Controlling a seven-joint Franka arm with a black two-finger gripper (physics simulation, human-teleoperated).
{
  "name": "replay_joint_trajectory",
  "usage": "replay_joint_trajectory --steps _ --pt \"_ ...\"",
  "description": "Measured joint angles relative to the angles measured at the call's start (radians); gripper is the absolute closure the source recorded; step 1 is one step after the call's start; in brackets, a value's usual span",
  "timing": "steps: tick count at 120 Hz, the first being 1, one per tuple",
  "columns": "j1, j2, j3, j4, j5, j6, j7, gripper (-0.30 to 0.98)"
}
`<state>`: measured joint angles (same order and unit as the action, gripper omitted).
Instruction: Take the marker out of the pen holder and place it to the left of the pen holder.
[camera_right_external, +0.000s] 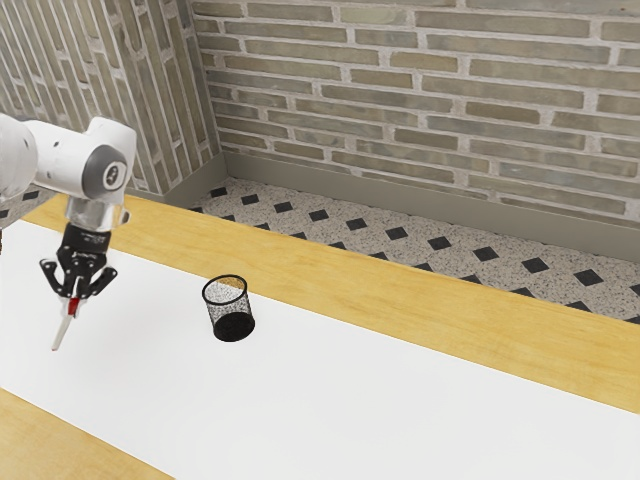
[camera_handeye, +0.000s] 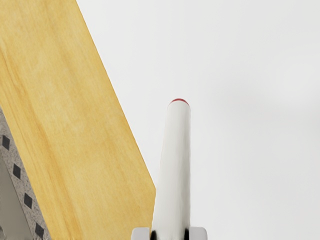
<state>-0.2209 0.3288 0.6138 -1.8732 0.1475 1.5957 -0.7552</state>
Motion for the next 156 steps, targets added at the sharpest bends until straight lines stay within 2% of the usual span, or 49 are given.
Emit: replay_joint_trajectory --steps 32,66,104,120,128,143,156 --pt "0.003 0.030 0.001 -0.001 -0.020 0.010 -0.024 0.77" --pt "0.003 0.029 0.001 -0.003 -0.055 0.047 -0.031 0.41" --pt "0.003 0.014 0.001 -0.003 -0.072 0.066 -0.029 0.24" --pt "0.000 -0.115 -0.002 -0.005 -0.072 0.053 -0.023 0.13" --pt "0.015 -0.192 -0.082 0.059 -0.074 0.019 -0.017 0.09" --pt "-0.006 -0.217 -0.353 0.281 -0.089 -0.005 0.071 0.05" --pt "-0.034 -0.218 -0.423 0.343 -0.095 0.007 0.186 0.03"
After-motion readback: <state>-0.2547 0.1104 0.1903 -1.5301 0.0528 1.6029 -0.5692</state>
